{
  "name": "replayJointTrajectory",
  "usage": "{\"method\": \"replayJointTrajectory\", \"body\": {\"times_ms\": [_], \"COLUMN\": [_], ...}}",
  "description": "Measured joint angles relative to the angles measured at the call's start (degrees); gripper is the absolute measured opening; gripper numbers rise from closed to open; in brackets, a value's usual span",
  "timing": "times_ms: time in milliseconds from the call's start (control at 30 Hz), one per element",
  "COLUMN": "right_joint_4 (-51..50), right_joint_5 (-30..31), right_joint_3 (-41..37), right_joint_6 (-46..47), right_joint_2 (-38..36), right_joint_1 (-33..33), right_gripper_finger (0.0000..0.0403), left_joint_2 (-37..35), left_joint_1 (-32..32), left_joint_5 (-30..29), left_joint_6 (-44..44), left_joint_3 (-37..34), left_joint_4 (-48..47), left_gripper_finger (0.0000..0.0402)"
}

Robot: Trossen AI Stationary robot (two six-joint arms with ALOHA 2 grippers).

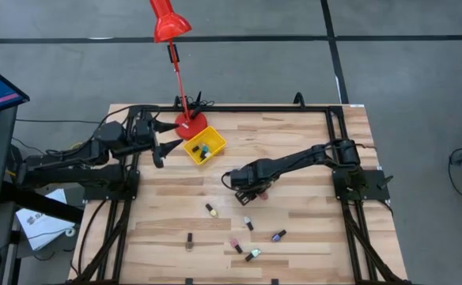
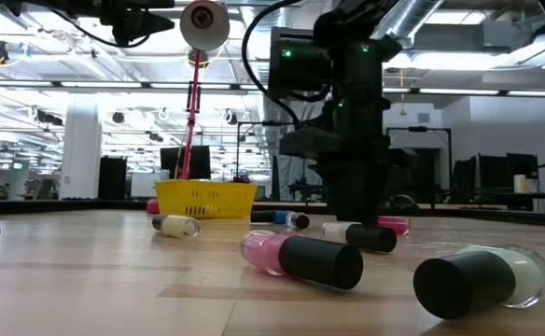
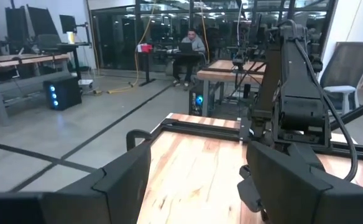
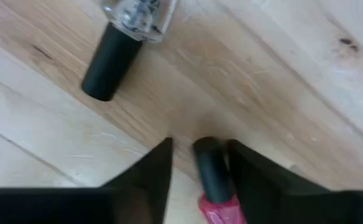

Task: Pick & Place Nail Polish
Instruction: Put the pink nail polish into the yellow basket

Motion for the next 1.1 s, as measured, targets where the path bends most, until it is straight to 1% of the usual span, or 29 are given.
{"method": "replayJointTrajectory", "body": {"times_ms": [133, 200, 433, 633, 733, 833, 967, 1000, 1100], "right_joint_4": [-0.5, -0.5, -1.4, -5.9, -8.2, -7.8, -8.2, -7.8, -1.2], "right_joint_5": [-1.1, -1.2, -1.2, 1.5, 3.3, 5.4, 6.9, 7.5, 7.9], "right_joint_3": [0.6, 0.5, 0.9, 4.5, 6.5, 8.2, 13.8, 15.2, 18.5], "right_joint_6": [0.4, 0.8, -0.9, -7.0, -11.0, -14.5, -20.6, -22.5, -27.2], "right_joint_2": [0.0, 0.1, 0.2, -0.1, -2.2, -3.1, -3.9, -4.1, -4.1], "right_joint_1": [0.0, 0.0, 0.0, -0.9, -3.0, -5.2, -8.1, -9.0, -11.9], "right_gripper_finger": [0.0055, 0.0039, 0.0039, 0.0039, 0.004, 0.0046, 0.0047, 0.0046, 0.0046], "left_joint_2": [0.0, 0.0, 0.0, 0.0, 0.0, 0.0, -0.1, -0.1, -0.1], "left_joint_1": [0.0, 0.0, 0.0, 0.0, 0.0, 0.0, 0.0, 0.0, 0.0], "left_joint_5": [0.0, 0.0, 0.0, -0.3, -0.4, -0.4, -0.4, -0.4, -0.4], "left_joint_6": [0.0, 0.0, 0.0, 0.0, 0.0, 0.0, -0.3, -0.4, -0.7], "left_joint_3": [0.0, 0.0, 0.0, 0.0, 0.0, 0.0, 0.0, 0.0, 0.0], "left_joint_4": [-0.7, -1.4, -2.5, -2.5, -2.5, -2.4, -2.4, -2.4, -2.4], "left_gripper_finger": [0.026, 0.026, 0.026, 0.026, 0.026, 0.0259, 0.0259, 0.0259, 0.0259]}}
